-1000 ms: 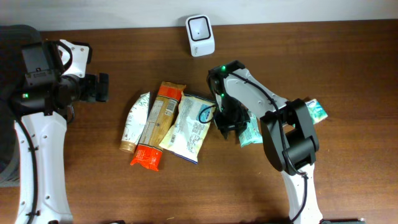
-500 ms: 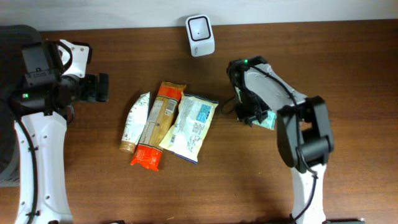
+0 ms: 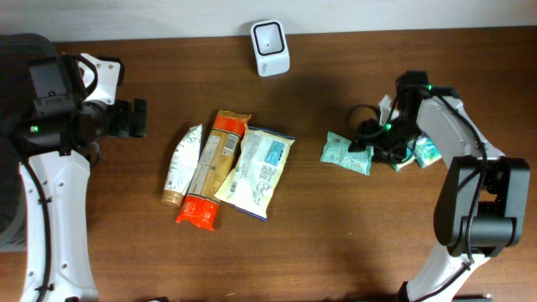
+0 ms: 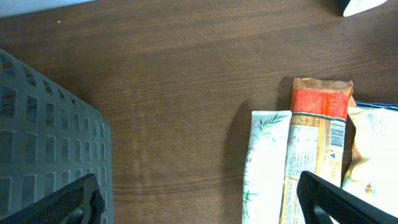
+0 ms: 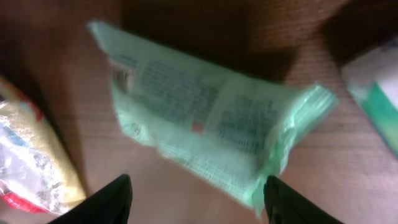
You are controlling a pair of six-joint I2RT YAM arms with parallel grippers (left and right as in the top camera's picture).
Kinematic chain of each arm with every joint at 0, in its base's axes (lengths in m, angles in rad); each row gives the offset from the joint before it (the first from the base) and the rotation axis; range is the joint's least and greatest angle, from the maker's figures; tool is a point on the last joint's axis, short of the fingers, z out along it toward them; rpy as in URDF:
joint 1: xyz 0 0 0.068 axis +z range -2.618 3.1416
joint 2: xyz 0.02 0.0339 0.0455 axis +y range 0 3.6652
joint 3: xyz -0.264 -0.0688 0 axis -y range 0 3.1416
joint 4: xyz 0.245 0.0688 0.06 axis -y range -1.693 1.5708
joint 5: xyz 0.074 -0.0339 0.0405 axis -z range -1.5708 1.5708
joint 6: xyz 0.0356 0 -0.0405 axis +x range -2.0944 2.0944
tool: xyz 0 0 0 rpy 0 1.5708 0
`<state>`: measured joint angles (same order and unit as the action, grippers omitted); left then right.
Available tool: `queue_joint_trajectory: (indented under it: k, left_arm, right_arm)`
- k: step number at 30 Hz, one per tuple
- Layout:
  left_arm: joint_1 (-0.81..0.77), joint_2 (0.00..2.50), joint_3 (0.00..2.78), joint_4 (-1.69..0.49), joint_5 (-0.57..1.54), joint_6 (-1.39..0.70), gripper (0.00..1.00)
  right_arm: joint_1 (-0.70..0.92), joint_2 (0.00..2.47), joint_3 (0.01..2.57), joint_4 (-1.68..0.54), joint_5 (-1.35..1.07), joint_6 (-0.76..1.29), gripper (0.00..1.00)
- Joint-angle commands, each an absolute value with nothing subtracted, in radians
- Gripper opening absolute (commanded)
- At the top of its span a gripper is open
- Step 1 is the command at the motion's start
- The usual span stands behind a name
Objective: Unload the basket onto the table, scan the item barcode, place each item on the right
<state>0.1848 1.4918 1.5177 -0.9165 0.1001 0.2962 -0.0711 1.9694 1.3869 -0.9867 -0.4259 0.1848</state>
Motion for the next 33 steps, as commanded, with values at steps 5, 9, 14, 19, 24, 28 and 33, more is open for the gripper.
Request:
queue_joint_trajectory:
  k: [5,9,14,19,24,28,33]
  left_arm:
    - [0.189,1.475,1.522,-0.915,0.107,0.308,0.99]
    - [0.189,1.475,1.522,-0.915,0.107,0.308,0.99]
    - [0.189,1.475,1.522,-0.915,0.107,0.308,0.99]
    - [0.189,1.475,1.522,-0.915,0.107,0.308,0.99]
    - [0.189,1.475,1.522,-0.915,0.107,0.308,0.99]
    - [0.189,1.475,1.522,-0.915,0.107,0.308,0.99]
    - [0.189,1.475,1.522,-0.915,0.107,0.308,0.99]
  right_arm:
    - [-0.095,1.970,1.315,-0.913,-0.460,0.191,0.66]
    - [-0.152,1.969,1.312,-0.955,-0.460,0.189,0.66]
    - [-0.088,1.971,1.179,-0.675,-0.464,0.310,0.67]
    - [-0.050,1.971,1.048,-0.457,-0.456,0.358,0.50]
    - [-0.050,1.971,1.019,-0.425,-0.473,0.357,0.24]
    - [-0.053,1.970,1.023,-0.428,-0.592,0.325,0.18]
    - [-0.054,1.946,1.151,-0.662,-0.732,0.174,0.04]
